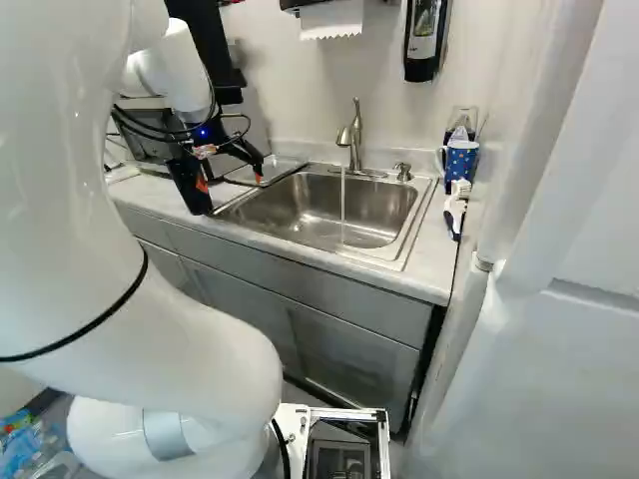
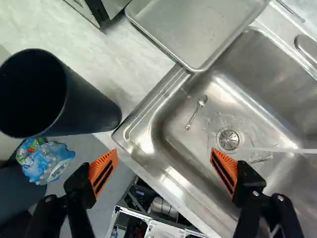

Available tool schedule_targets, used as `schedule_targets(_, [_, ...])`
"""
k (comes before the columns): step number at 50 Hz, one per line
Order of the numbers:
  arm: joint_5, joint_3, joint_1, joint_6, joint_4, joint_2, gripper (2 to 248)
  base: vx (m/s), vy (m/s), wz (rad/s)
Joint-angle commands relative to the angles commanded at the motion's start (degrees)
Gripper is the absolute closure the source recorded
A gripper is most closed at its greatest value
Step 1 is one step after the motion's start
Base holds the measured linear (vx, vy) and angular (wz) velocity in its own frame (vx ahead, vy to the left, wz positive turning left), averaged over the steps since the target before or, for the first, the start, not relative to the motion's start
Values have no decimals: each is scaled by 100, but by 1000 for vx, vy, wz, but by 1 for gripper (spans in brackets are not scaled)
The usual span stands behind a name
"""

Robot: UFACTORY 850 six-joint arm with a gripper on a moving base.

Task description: Rinse the cup and place it in the tray

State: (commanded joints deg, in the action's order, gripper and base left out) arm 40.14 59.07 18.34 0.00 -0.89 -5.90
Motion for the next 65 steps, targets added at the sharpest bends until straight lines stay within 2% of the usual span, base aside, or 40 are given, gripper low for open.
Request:
schedule_targets(22, [-200, -4, 353, 0, 0, 4, 3, 0, 0, 0])
schedule_targets(40, [-487, -7, 580, 0, 0, 250, 3, 0, 0, 0])
schedule_targets(65, [-1180, -88, 831, 0, 0, 553, 3, 0, 0, 0])
